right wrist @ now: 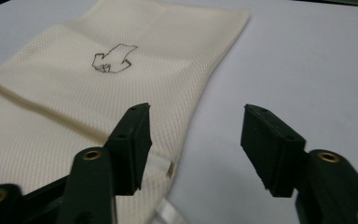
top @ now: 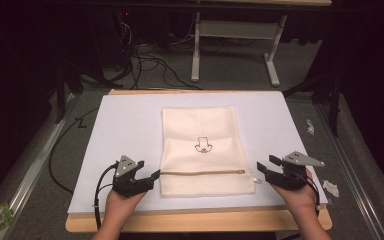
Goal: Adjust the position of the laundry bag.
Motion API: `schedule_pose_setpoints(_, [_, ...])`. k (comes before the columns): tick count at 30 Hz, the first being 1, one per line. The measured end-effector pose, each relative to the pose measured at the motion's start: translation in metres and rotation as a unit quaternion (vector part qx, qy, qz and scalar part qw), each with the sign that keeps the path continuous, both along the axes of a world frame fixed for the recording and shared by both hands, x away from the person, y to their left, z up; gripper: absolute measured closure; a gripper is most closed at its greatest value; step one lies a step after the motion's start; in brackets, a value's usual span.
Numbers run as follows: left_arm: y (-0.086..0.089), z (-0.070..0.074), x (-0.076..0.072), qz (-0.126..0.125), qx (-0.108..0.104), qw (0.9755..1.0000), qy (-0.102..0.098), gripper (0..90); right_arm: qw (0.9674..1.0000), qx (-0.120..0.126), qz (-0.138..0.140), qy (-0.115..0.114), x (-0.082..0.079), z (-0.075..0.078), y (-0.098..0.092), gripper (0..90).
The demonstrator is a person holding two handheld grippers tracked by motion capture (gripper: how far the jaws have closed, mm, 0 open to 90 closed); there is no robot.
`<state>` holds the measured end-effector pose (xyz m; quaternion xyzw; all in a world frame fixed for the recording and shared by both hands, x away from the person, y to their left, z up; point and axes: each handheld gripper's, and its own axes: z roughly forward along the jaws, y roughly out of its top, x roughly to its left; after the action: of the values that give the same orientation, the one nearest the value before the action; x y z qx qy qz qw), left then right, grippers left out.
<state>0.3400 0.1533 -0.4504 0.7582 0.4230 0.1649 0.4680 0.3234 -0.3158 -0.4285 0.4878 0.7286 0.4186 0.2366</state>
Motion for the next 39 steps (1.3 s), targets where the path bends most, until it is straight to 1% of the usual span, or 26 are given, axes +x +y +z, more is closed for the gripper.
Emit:
schedule_pose_setpoints(3, [0.0,0.001,0.0,0.002,-0.005,1.0,-0.003,30.0,0.9998,-0.003,-0.017,0.003,0.017,0.002,0.009,52.6])
schedule_pose_setpoints(5, [0.001,0.001,0.0,-0.002,-0.004,1.0,-0.007,30.0,0.9996,0.012,-0.025,0.003,0.019,-0.005,0.011,57.0])
schedule_pose_setpoints(6, [0.001,0.001,0.0,-0.004,-0.003,1.0,-0.009,30.0,0.9996,0.012,-0.025,0.005,0.017,-0.012,0.014,58.4])
schedule_pose_setpoints(7, [0.002,0.001,0.001,-0.006,0.0,0.9999,-0.01,30.0,0.9996,-0.013,-0.018,0.017,0.017,-0.017,0.017,58.1])
schedule_pose_setpoints(8, [0.003,0.001,0.002,-0.008,0.004,0.9999,-0.012,30.0,0.9987,-0.043,-0.008,0.026,0.016,-0.022,0.021,59.0])
schedule_pose_setpoints(9, [0.003,0.0,0.003,-0.008,0.009,0.9998,-0.014,30.0,0.9981,-0.052,-0.003,0.033,0.014,-0.026,0.021,60.3])
schedule_pose_setpoints(11, [0.005,-0.001,0.004,-0.007,0.007,0.9999,-0.013,30.1,0.9977,-0.035,0.005,0.058,0.014,-0.033,0.018,64.9])
schedule_pose_setpoints(13, [0.005,-0.001,0.005,-0.005,0.002,0.9999,-0.01,30.3,0.997,-0.03,0.01,0.071,0.016,-0.038,0.016,65.3])
schedule_pose_setpoints(15, [0.004,-0.001,0.005,-0.008,0.0,0.9999,-0.01,30.7,0.9967,-0.026,0.012,0.076,0.018,-0.041,0.016,64.2])
schedule_pose_setpoints(18, [0.001,-0.001,0.005,-0.014,0.002,0.9998,-0.013,31.0,0.9966,-0.014,0.011,0.081,0.019,-0.041,0.018,63.1])
schedule_pose_setpoints(20, [-0.001,-0.001,0.005,-0.019,0.003,0.9997,-0.014,31.0,0.9963,-0.018,0.015,0.083,0.019,-0.042,0.022,62.5])
schedule_pose_setpoints(21, [-0.002,-0.001,0.004,-0.019,0.003,0.9997,-0.016,31.0,0.9957,-0.018,0.016,0.089,0.018,-0.042,0.024,62.2])
schedule_pose_setpoints(23, [-0.003,-0.001,0.004,-0.022,0.0,0.9996,-0.015,30.9,0.9945,-0.028,0.024,0.098,0.018,-0.046,0.027,61.9])
schedule_pose_setpoints(26, [-0.004,-0.002,0.003,-0.027,0.001,0.9995,-0.016,30.8,0.9936,-0.027,0.02,0.108,0.017,-0.047,0.029,63.2])
schedule_pose_setpoints(28, [-0.003,-0.002,0.002,-0.029,0.002,0.9994,-0.016,30.7,0.9928,-0.029,0.024,0.114,0.017,-0.046,0.03,68.7])
schedule_pose_setpoints(29, [-0.003,-0.002,0.002,-0.029,0.002,0.9994,-0.018,30.6,0.9922,-0.033,0.03,0.116,0.018,-0.045,0.03,74.8])
schedule_pose_setpoints(30, [-0.003,-0.002,0.002,-0.028,-0.001,0.9995,-0.018,30.5,0.9911,-0.031,0.037,0.124,0.019,-0.044,0.029,79.5])
schedule_pose_setpoints(31, [-0.003,-0.002,0.002,-0.027,-0.006,0.9995,-0.017,30.5,0.9899,-0.038,0.043,0.129,0.019,-0.042,0.03,81.3])
schedule_pose_setpoints(33, [-0.006,-0.003,0.004,-0.028,-0.008,0.9995,-0.015,30.7,0.989,-0.065,0.051,0.123,0.016,-0.037,0.033,82.6])
schedule_pose_setpoints(34, [-0.008,-0.003,0.004,-0.028,-0.007,0.9995,-0.016,30.6,0.9891,-0.069,0.048,0.121,0.013,-0.037,0.035,82.7])
schedule_pose_setpoints(35, [-0.01,-0.003,0.004,-0.027,-0.006,0.9994,-0.019,30.2,0.9898,-0.068,0.043,0.118,0.01,-0.038,0.035,82.8])
schedule_pose_setpoints(37, [-0.014,-0.001,0.003,-0.028,-0.005,0.9993,-0.026,29.0,0.992,-0.054,0.038,0.108,0.006,-0.041,0.034,82.8])
schedule_pose_setpoints(39, [-0.017,0.0,0.002,-0.028,-0.003,0.9992,-0.029,28.5,0.9922,-0.049,0.039,0.108,0.005,-0.041,0.033,82.9])
